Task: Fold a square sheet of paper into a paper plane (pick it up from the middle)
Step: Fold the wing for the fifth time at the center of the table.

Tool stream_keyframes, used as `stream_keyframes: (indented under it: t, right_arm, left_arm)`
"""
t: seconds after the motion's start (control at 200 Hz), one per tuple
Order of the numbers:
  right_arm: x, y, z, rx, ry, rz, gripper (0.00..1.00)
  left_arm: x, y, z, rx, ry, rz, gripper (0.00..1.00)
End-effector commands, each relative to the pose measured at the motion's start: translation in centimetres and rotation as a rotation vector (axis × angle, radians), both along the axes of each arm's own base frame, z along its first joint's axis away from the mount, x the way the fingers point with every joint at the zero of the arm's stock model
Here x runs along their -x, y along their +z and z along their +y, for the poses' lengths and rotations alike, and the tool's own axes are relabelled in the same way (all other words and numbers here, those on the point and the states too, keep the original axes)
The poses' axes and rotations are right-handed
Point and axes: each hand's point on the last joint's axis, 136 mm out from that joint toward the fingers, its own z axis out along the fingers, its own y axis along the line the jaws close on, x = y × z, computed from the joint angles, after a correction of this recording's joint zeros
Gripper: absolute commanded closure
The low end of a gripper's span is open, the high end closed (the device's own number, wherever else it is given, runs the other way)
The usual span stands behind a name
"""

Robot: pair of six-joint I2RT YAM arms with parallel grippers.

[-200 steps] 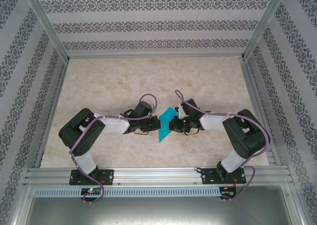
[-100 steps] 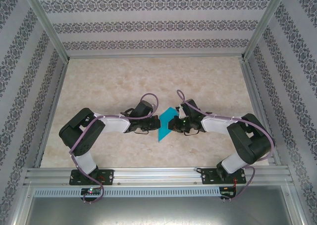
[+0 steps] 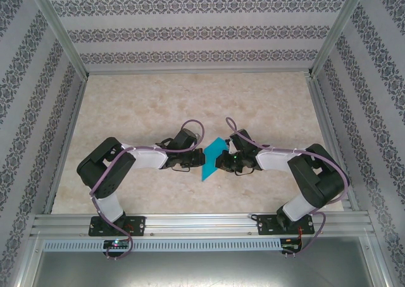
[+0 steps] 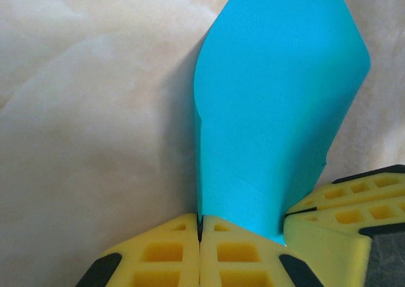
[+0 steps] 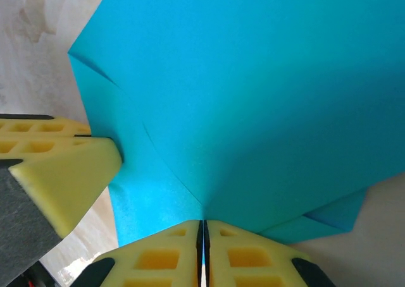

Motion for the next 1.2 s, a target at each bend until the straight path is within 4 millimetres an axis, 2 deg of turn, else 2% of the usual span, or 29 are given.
stream_keyframes:
  t: [0.0,0.24,0.595,0.864,1.054,1.199]
  right_arm:
    - [0.5,-1.4,-0.7,0.052,-0.017,0.023,0.9]
    - [0.6,-2.2,-1.2,0.091,-0.012,0.033,0.92]
    - [0.4,-1.6,-1.3,0.107,0.013,0.014,0.93]
    - [0.5,-1.6,-1.4,0.102,0.011,0.013,0.94]
    - [0.4,-1.4,-1.3,0.094,0.013,0.011,0.94]
    - [0.4,-1.3,-1.4,0.091,0.01,0.009,0.94]
  left_arm:
    - [0.0,0.8,-0.1,-0.027,-0.023,-0.031,0.92]
    - [0.9,2.0,-1.0,-0.018,-0.085,-0.032,0.87]
    - [1.5,3.2,-1.2,0.003,-0.114,-0.028,0.84]
    - [1.7,3.8,-0.5,-0.03,-0.121,-0.046,0.8]
    - [1.7,3.2,-0.8,-0.033,-0.136,-0.035,0.9]
    - [1.6,3.0,-0.7,-0.057,-0.144,-0.035,0.92]
